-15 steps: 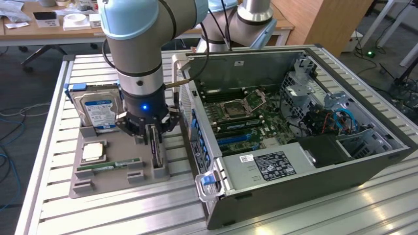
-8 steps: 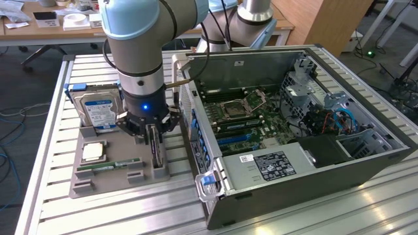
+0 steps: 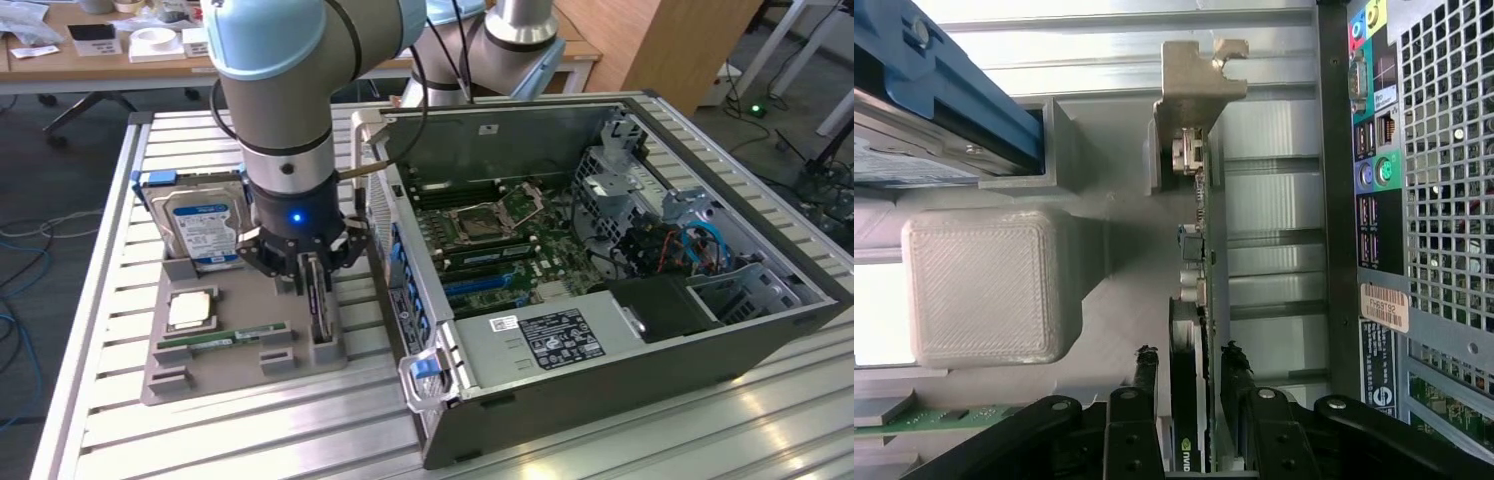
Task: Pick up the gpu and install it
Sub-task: 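Pick up the gpu and move the gpu toward the slot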
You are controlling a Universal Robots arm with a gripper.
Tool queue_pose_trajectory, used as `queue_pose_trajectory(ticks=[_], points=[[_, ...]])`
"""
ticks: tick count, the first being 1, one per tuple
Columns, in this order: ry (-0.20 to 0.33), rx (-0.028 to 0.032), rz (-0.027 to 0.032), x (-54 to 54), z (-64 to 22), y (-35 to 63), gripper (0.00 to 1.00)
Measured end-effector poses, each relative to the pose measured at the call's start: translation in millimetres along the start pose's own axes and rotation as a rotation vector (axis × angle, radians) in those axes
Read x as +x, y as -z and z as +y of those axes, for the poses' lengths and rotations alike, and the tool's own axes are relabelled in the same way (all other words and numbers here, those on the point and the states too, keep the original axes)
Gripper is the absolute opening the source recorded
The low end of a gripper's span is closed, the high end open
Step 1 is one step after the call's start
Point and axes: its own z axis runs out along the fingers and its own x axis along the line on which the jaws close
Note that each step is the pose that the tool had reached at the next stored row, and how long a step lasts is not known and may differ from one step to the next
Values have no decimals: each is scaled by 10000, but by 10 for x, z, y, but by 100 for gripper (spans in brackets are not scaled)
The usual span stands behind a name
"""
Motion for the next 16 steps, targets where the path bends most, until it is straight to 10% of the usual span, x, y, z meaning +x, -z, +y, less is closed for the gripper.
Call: queue_pose_trajectory(ticks=[16], points=[[1,-5,2,2,29,-1,39]])
